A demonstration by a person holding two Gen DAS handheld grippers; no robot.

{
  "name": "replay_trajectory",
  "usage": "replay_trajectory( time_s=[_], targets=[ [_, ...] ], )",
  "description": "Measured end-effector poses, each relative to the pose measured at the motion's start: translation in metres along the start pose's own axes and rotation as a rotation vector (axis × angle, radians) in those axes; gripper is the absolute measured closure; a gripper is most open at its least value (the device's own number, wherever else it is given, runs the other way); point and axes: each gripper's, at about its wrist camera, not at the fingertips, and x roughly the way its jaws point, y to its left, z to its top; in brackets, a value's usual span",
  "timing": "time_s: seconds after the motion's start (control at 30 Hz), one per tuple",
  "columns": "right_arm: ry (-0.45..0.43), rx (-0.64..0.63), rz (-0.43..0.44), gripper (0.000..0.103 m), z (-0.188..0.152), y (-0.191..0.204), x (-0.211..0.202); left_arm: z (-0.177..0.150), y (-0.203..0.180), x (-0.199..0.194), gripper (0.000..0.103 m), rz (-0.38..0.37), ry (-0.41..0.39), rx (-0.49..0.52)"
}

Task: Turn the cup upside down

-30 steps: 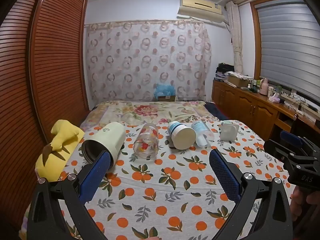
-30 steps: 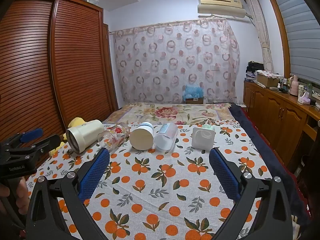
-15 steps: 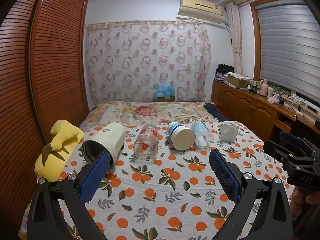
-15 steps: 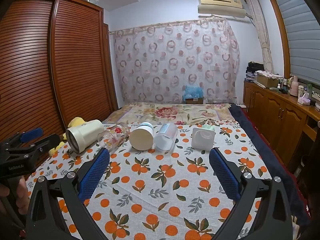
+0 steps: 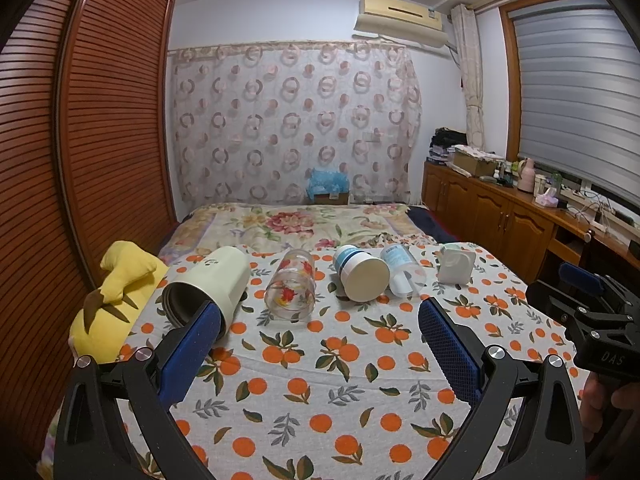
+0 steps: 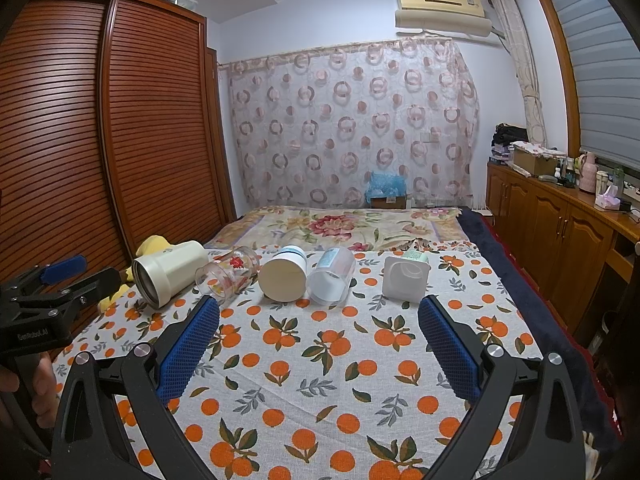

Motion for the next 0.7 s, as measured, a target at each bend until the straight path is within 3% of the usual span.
replay_trajectory(
  time_s=[0.7],
  targets=[
    [-0.002, 0.000, 0.000, 0.003, 0.0002, -0.0001, -0.0014, 0.0041, -0.0028, -0.0020, 0.007, 0.000, -0.004, 0.000]
  ],
)
